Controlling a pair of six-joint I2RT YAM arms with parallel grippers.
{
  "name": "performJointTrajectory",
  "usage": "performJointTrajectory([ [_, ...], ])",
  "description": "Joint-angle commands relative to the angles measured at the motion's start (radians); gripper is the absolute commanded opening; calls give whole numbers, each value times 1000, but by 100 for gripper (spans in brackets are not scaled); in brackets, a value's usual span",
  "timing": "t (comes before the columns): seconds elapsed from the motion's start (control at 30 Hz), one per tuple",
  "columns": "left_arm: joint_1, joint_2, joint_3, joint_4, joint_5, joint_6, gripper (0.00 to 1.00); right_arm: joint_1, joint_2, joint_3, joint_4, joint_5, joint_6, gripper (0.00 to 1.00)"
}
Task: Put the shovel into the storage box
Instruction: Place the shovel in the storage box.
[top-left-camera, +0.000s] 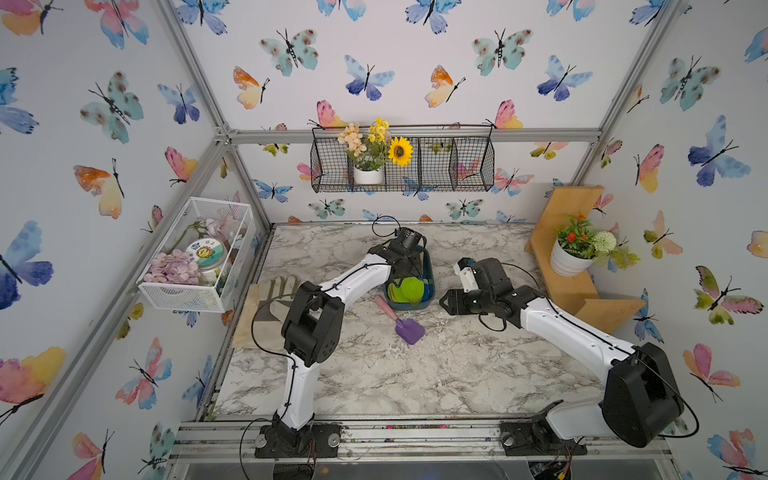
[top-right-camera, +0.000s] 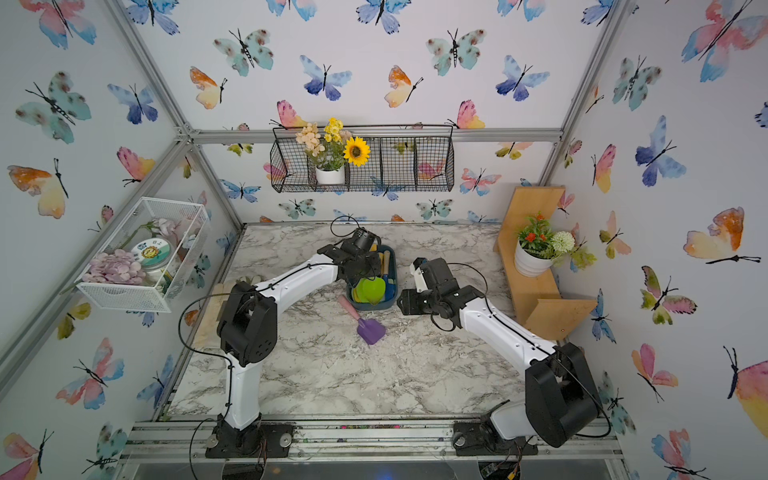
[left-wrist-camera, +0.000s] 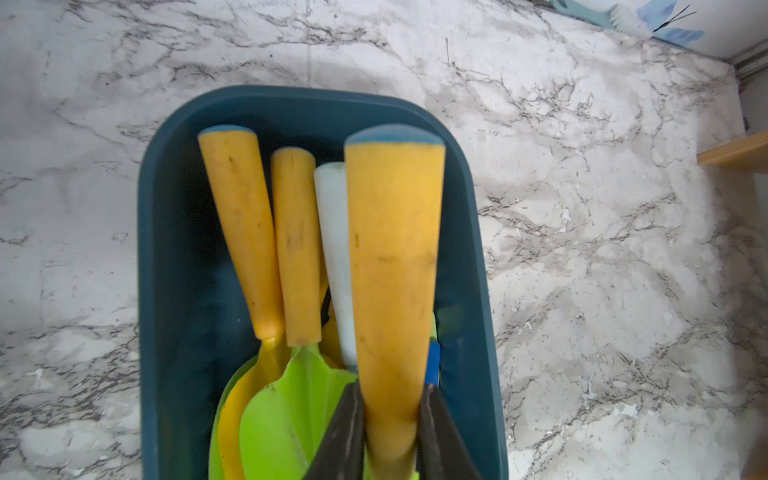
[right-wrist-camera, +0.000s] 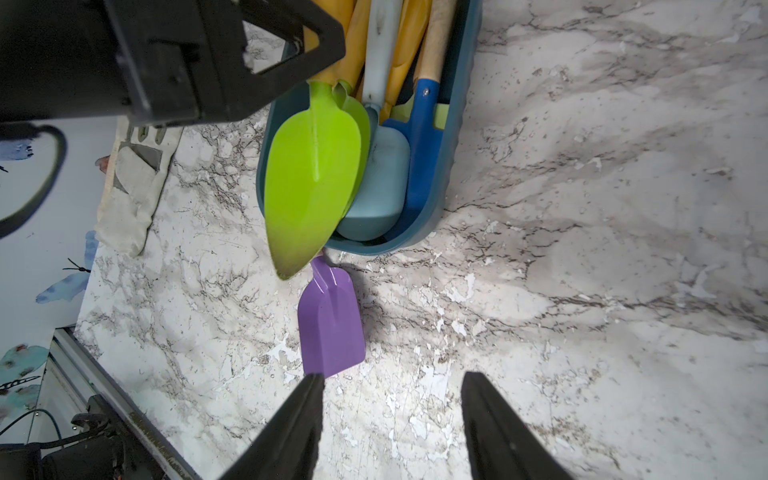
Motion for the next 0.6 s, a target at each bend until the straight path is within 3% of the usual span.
performJointTrajectory([
  [0.0, -3, 55, 63, 12, 44, 35, 0, -7, -28, -25, -16, -12, 8, 58],
  [0.57, -3, 190, 184, 46, 40, 87, 0, -8, -42, -47, -22, -11, 22, 58],
])
